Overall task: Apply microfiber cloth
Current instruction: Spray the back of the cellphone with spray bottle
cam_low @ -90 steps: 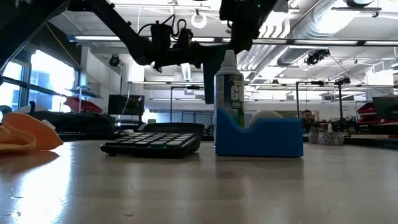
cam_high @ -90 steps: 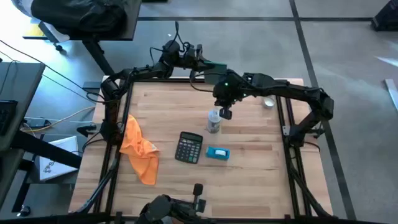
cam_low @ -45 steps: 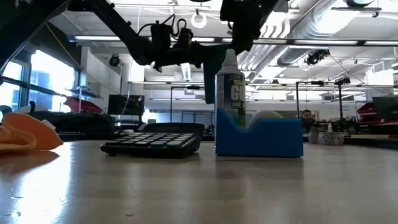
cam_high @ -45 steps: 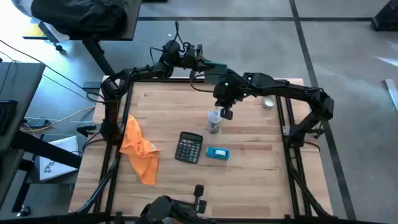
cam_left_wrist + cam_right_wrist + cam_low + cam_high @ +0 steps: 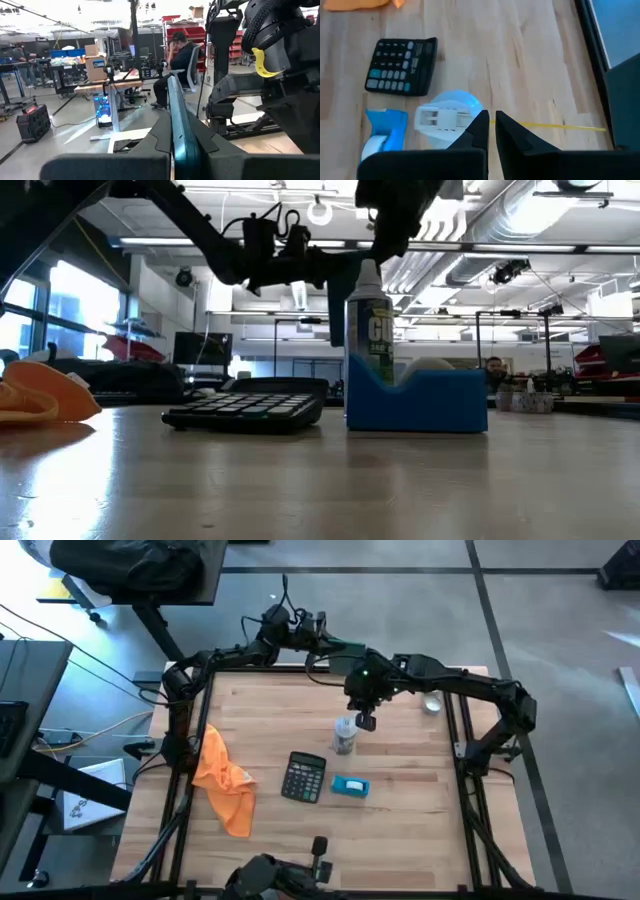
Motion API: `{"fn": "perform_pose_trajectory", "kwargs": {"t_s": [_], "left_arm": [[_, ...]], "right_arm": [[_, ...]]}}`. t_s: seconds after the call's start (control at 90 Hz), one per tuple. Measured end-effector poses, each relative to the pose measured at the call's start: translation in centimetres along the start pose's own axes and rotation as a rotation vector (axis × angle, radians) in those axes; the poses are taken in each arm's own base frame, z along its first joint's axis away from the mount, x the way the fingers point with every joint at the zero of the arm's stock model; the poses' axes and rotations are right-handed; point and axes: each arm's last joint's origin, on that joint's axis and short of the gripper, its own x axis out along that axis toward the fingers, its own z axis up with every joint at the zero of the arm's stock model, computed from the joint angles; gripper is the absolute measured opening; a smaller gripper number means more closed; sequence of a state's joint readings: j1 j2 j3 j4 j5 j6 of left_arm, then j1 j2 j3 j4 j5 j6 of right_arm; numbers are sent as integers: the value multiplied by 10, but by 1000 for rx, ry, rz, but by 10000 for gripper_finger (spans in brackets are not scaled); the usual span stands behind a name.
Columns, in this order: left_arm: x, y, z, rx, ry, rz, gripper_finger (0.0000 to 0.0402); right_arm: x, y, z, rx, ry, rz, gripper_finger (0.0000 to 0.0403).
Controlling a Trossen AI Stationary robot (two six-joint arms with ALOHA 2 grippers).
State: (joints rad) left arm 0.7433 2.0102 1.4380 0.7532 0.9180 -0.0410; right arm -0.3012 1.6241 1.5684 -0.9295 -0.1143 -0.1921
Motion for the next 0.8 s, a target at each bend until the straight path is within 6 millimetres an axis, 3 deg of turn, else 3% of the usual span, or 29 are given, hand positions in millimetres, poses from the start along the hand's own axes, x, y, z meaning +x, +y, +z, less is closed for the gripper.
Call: {"fn": "perform_pose_trajectory", "kwargs": {"t_s": [0.8], "left_arm": [[2,-2,0,0,0,-21,0]], "right_arm": [[15,0,0,1,43,21,0]]}}
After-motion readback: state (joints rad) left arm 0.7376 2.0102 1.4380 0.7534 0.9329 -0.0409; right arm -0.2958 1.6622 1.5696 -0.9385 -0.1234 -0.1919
